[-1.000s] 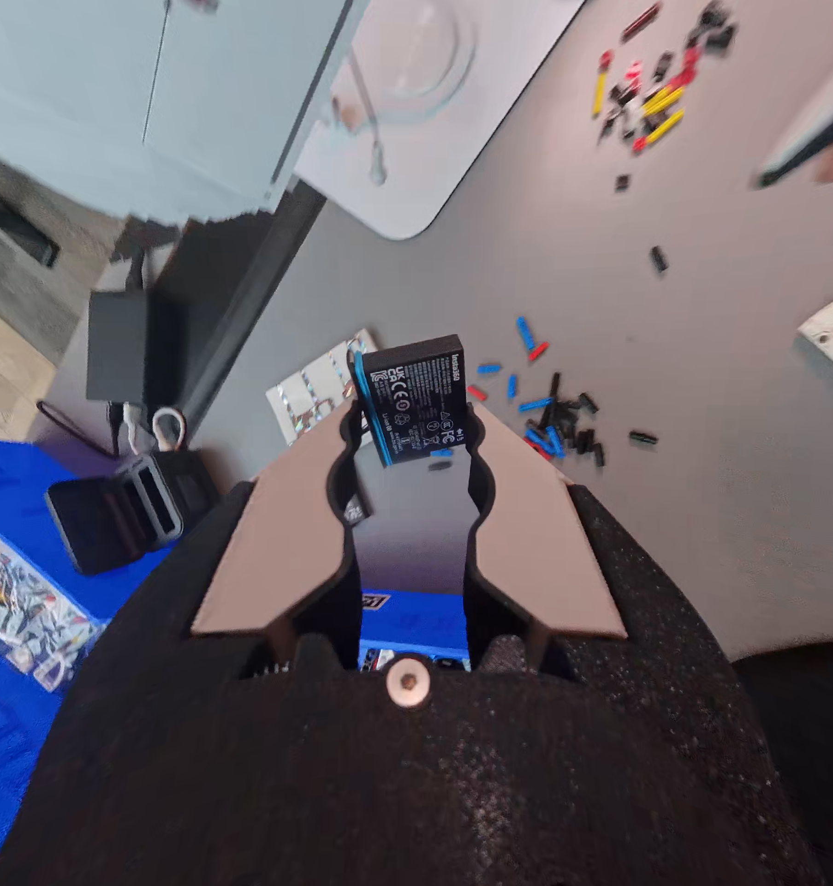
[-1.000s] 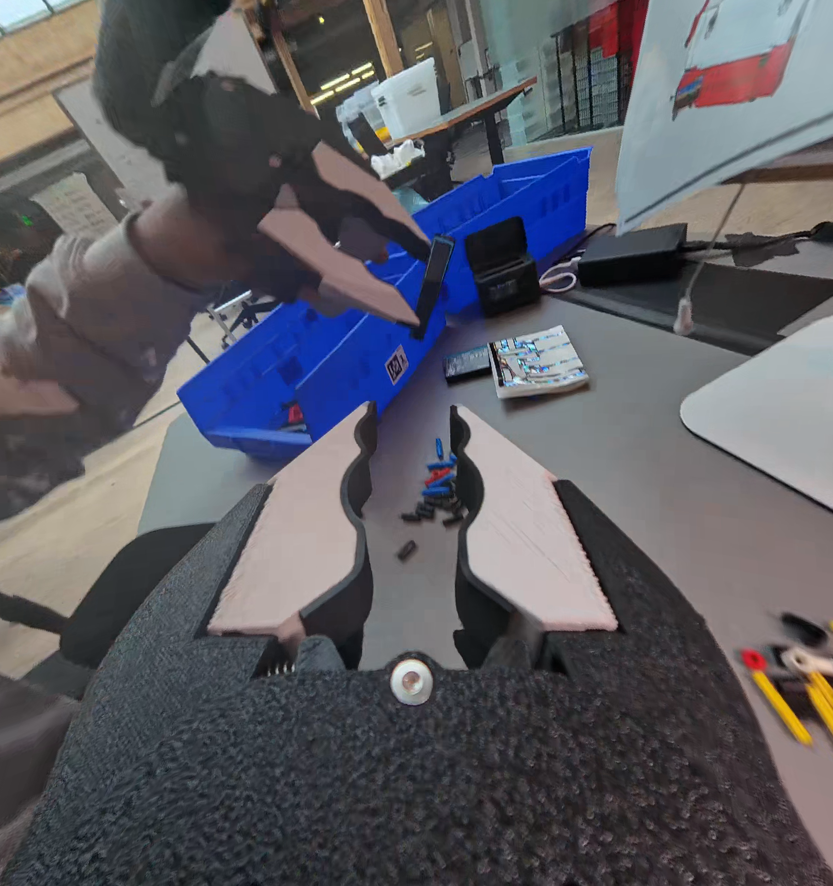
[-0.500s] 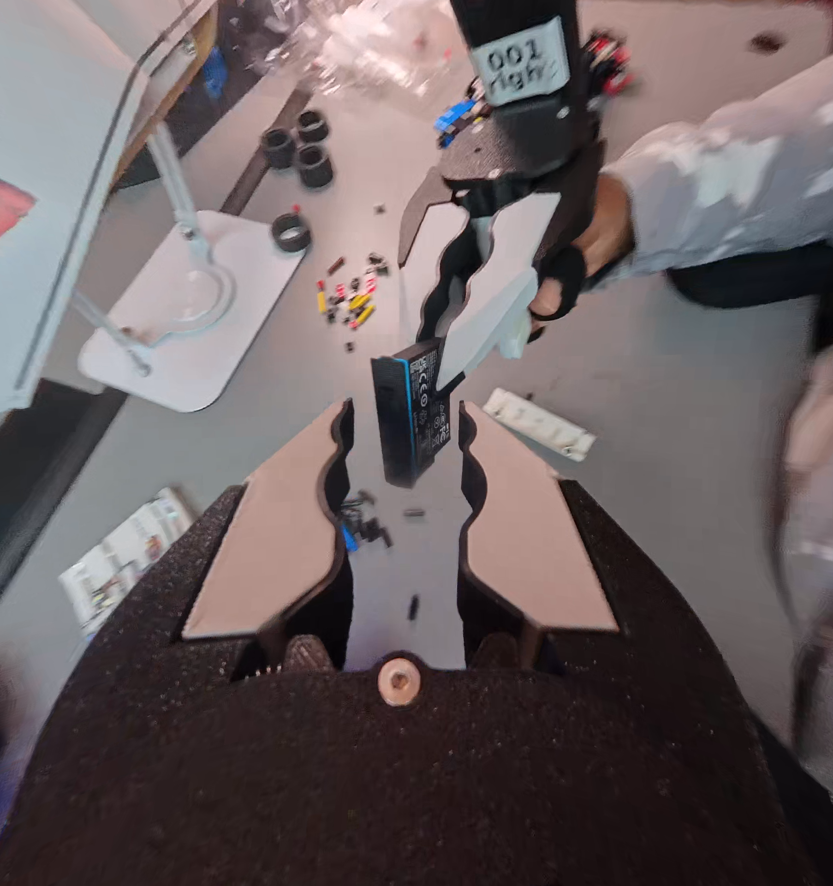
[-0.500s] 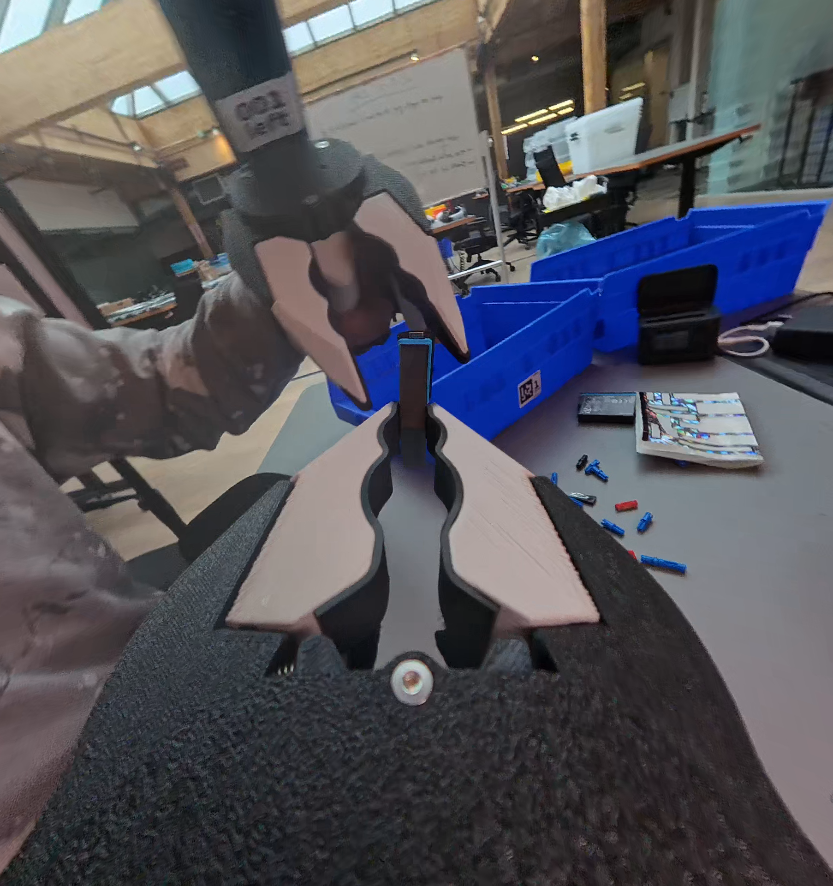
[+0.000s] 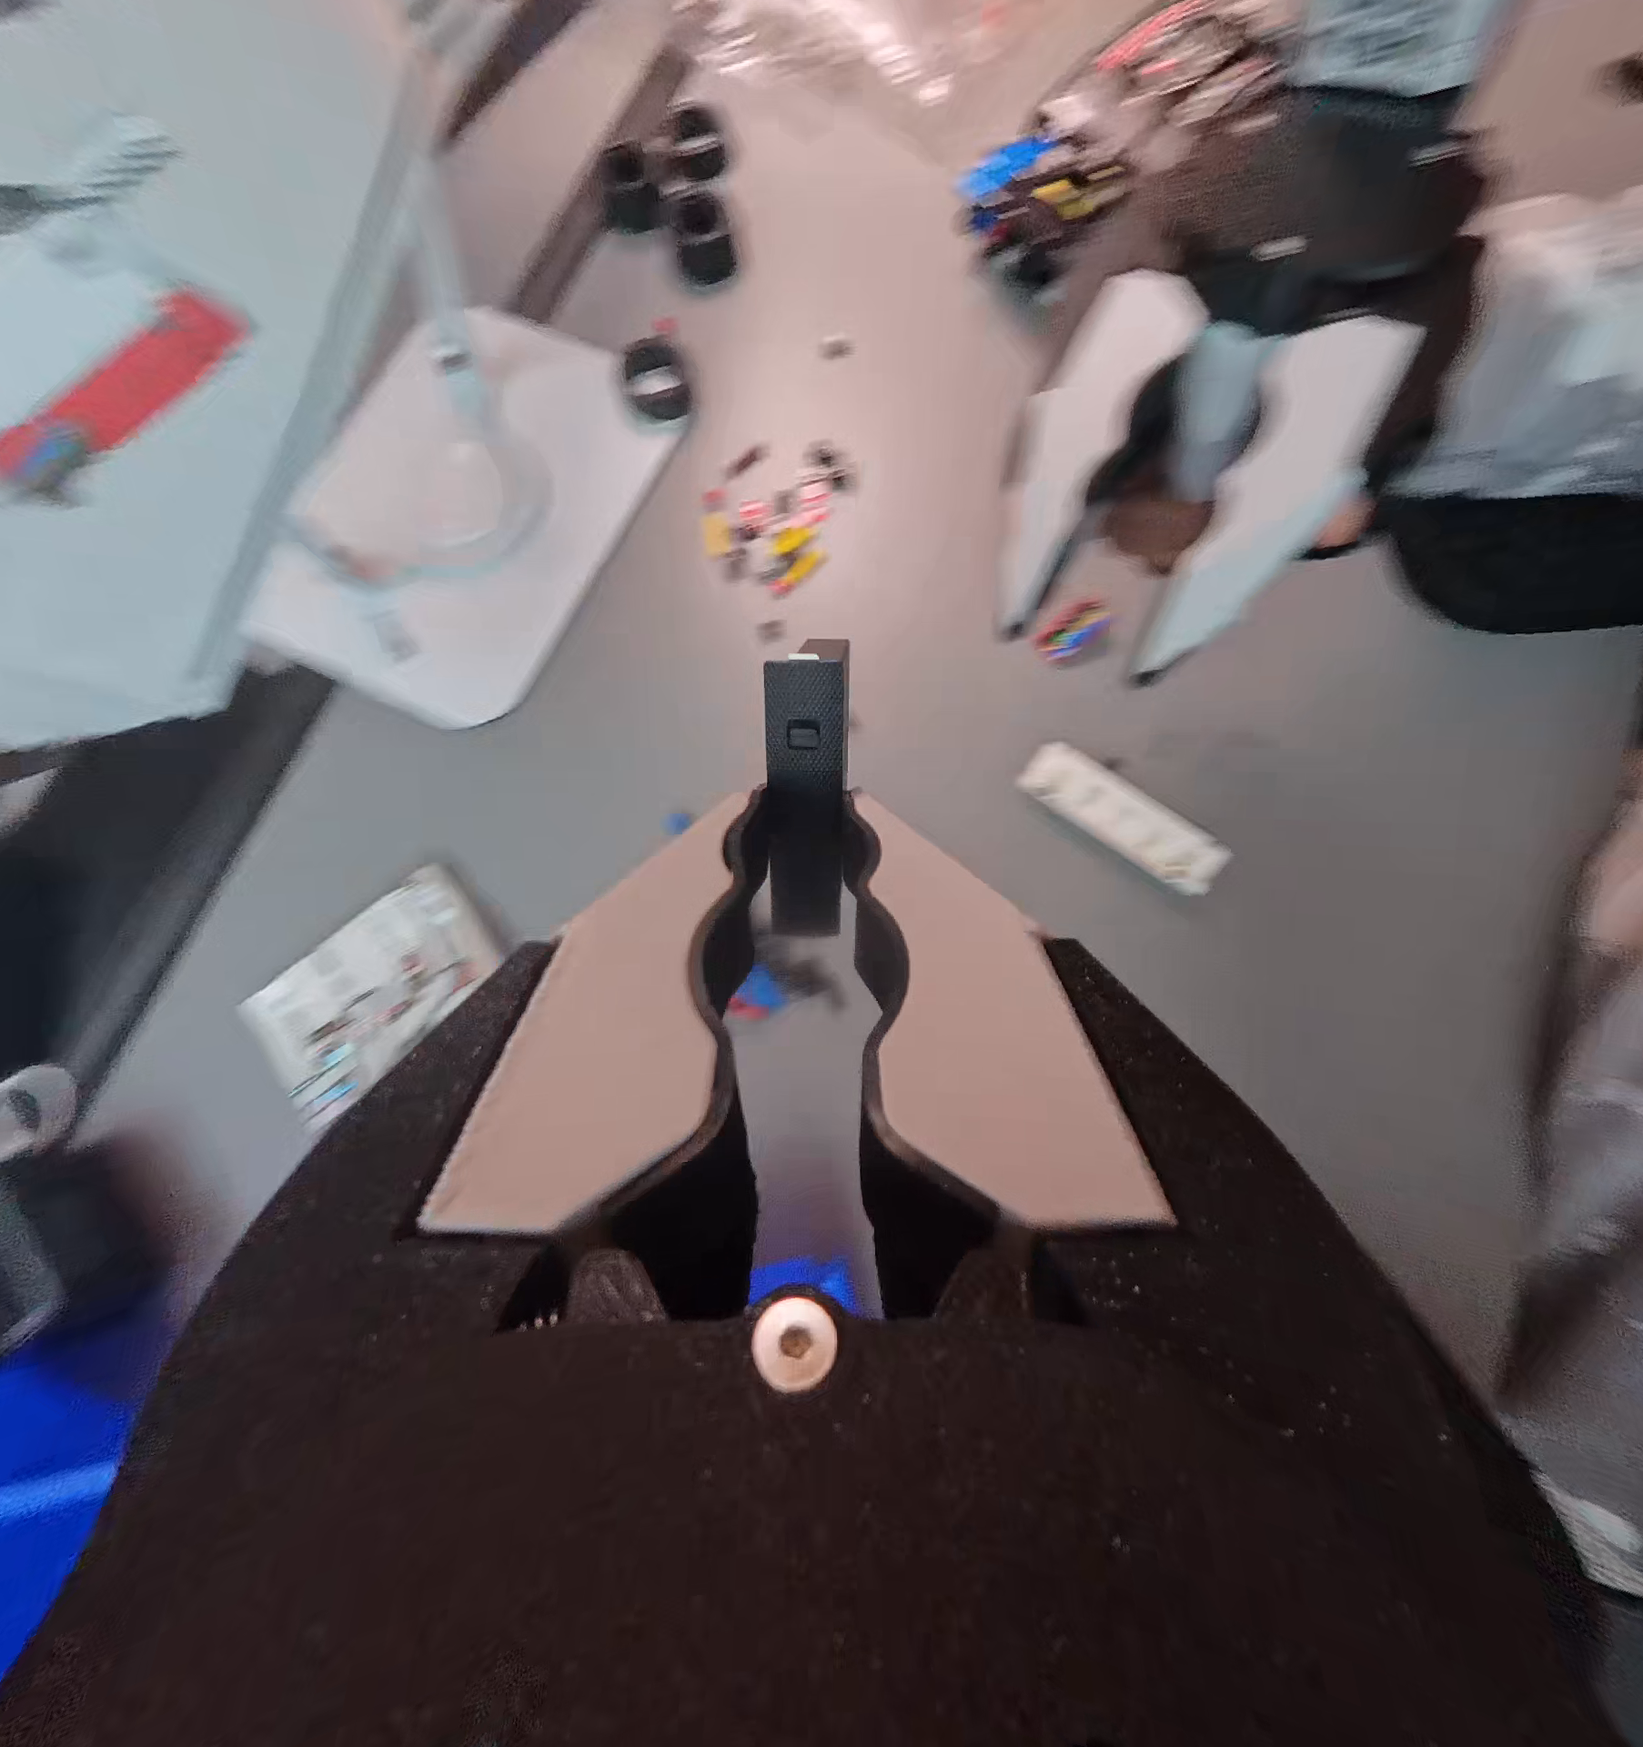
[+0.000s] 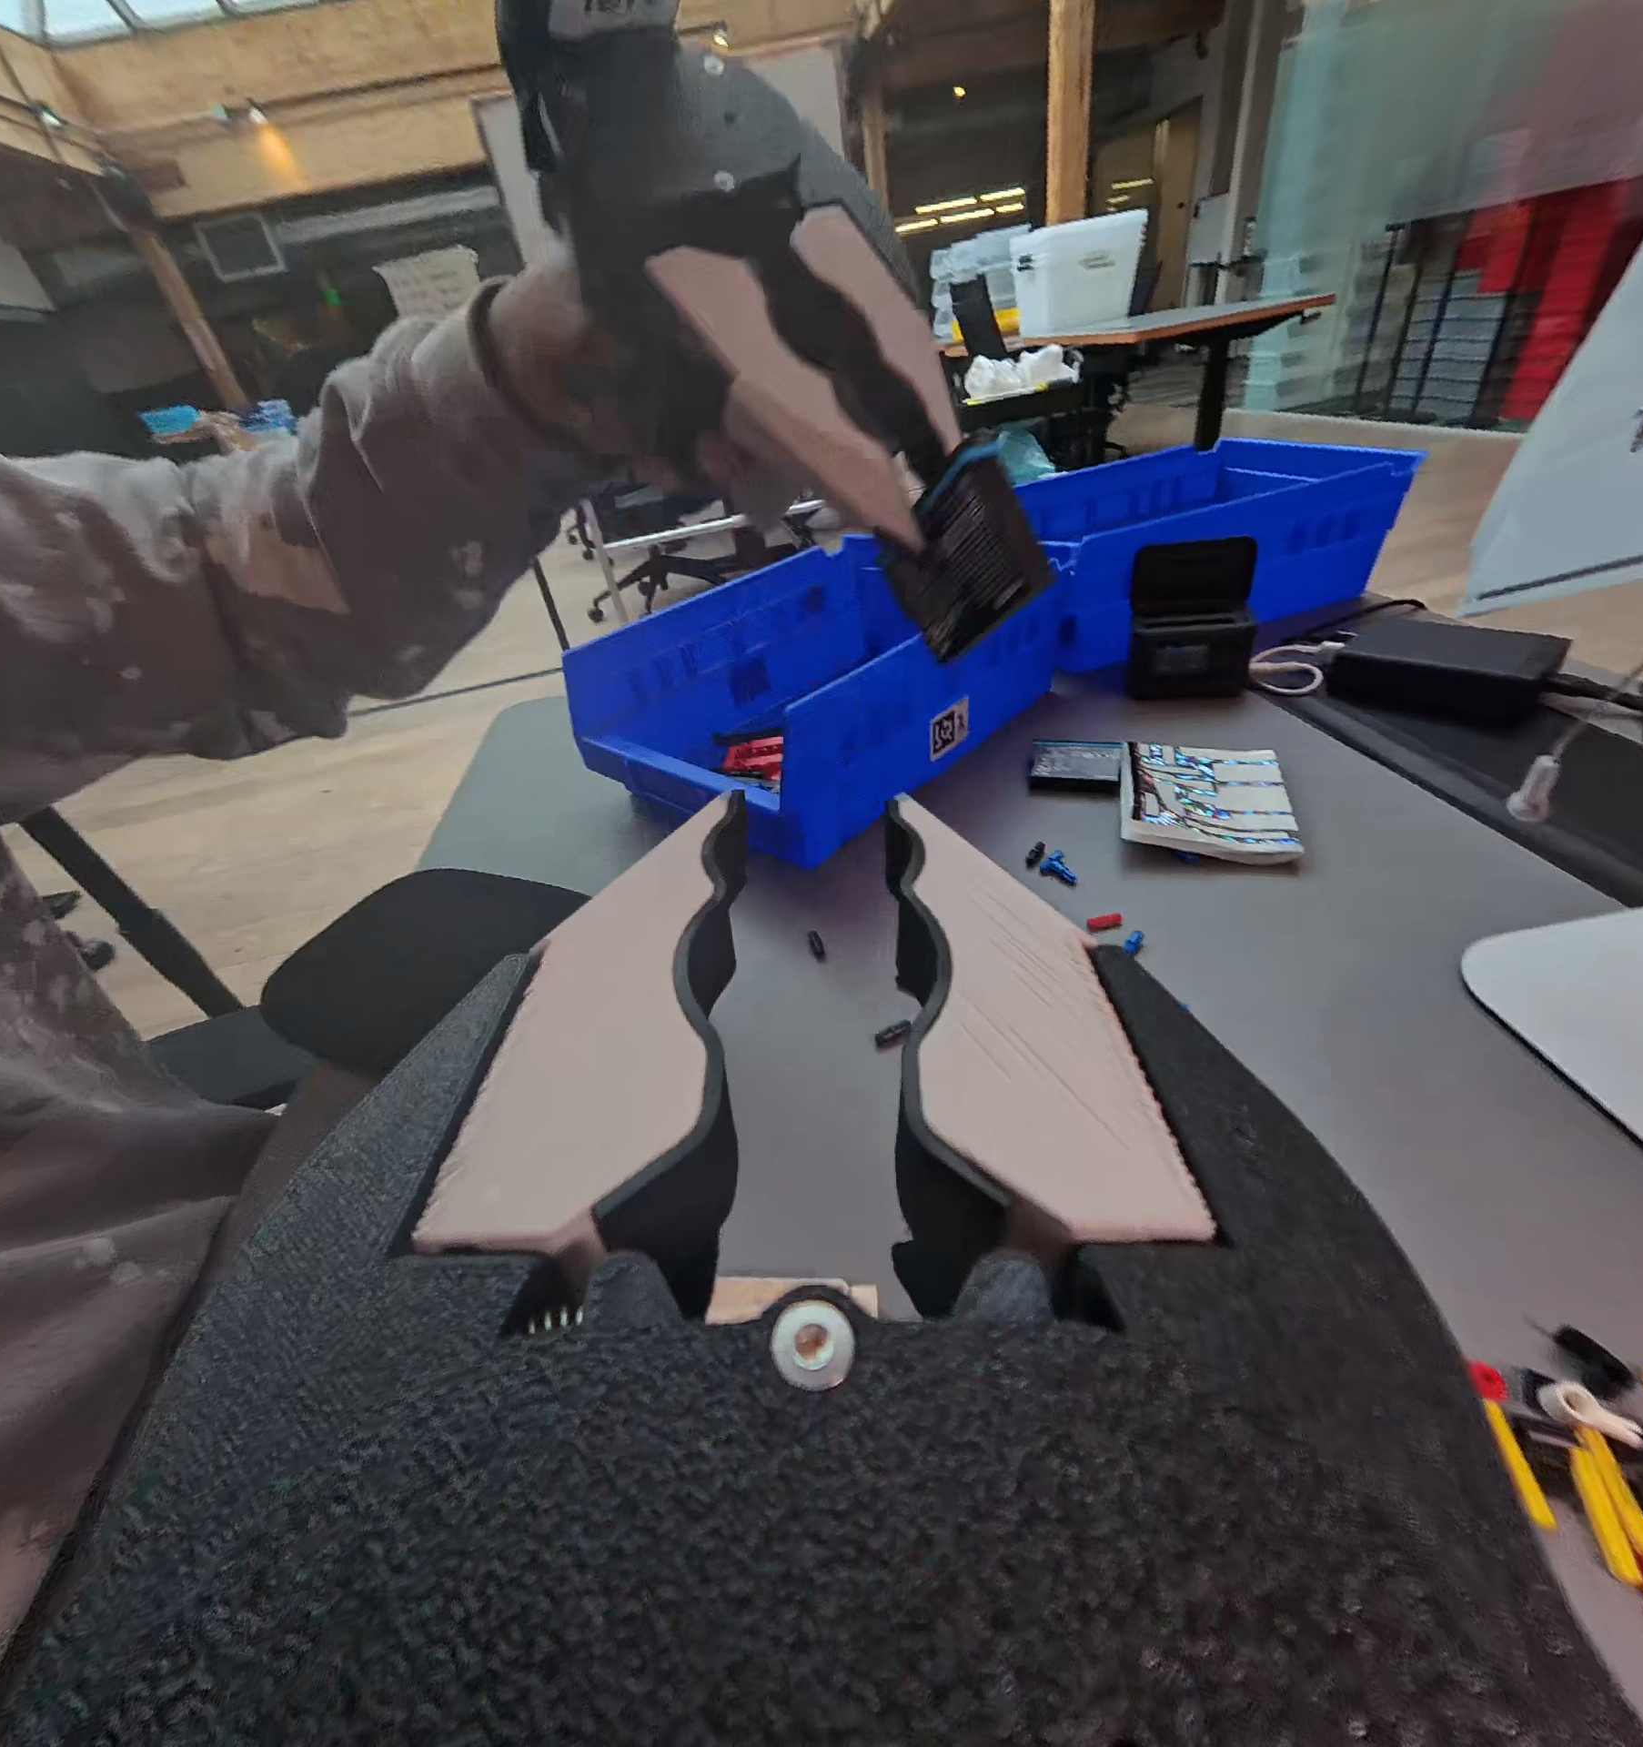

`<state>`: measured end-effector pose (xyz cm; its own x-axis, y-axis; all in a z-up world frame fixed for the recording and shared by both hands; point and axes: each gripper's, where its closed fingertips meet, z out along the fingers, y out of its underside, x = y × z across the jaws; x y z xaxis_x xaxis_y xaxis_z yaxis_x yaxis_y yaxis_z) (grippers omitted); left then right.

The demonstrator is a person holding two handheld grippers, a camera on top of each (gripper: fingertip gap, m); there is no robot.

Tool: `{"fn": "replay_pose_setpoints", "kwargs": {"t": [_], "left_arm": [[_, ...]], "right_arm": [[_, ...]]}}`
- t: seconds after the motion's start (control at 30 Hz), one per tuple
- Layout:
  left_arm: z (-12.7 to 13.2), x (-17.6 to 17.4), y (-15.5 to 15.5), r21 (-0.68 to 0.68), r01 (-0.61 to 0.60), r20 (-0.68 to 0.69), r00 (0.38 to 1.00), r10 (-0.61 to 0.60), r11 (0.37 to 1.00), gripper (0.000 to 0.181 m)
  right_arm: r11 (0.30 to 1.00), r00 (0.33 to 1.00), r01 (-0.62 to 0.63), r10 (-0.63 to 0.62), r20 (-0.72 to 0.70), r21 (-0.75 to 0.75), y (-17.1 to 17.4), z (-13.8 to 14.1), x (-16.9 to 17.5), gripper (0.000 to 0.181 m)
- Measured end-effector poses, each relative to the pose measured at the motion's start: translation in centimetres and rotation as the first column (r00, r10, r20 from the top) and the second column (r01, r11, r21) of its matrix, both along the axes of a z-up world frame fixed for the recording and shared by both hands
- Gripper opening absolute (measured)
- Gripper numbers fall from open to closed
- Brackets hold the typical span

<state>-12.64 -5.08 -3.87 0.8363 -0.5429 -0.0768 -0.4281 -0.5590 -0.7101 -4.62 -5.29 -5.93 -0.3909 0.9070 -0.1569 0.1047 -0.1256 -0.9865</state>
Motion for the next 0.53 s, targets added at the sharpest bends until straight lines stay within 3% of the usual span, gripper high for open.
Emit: {"fn": "replay_pose_setpoints", "kwargs": {"t": [0.1, 0.23, 0.37, 0.53], "left_arm": [[1.2, -12.4, 2.9, -0.046, -0.306, -0.174, 0.94, 0.294, 0.951, 0.013], [-1.6, -25.3, 5.1, -0.224, -0.571, -0.304, 0.811, 0.5, 0.79, 0.013], [-7.0, -32.2, 6.3, -0.337, -0.69, -0.406, 0.721, 0.562, 0.641, 0.013], [-10.8, -34.8, 7.1, -0.42, -0.718, -0.426, 0.696, 0.578, 0.555, 0.014]], "right_arm": [[0.999, 0.999, 0.05, -0.05, 0.015, 0.005, 0.8, -0.4, 1.3, 0.029], [0.997, 0.996, 0.081, -0.081, 0.02, 0.01, 0.6, -1.1, 3.4, 0.029], [0.993, 0.992, 0.117, -0.118, 0.052, 0.01, 0.7, -2.6, 5.3, 0.027], [0.988, 0.986, 0.152, -0.15, 0.07, -0.019, 1.9, -4.0, 6.6, 0.023]]}}
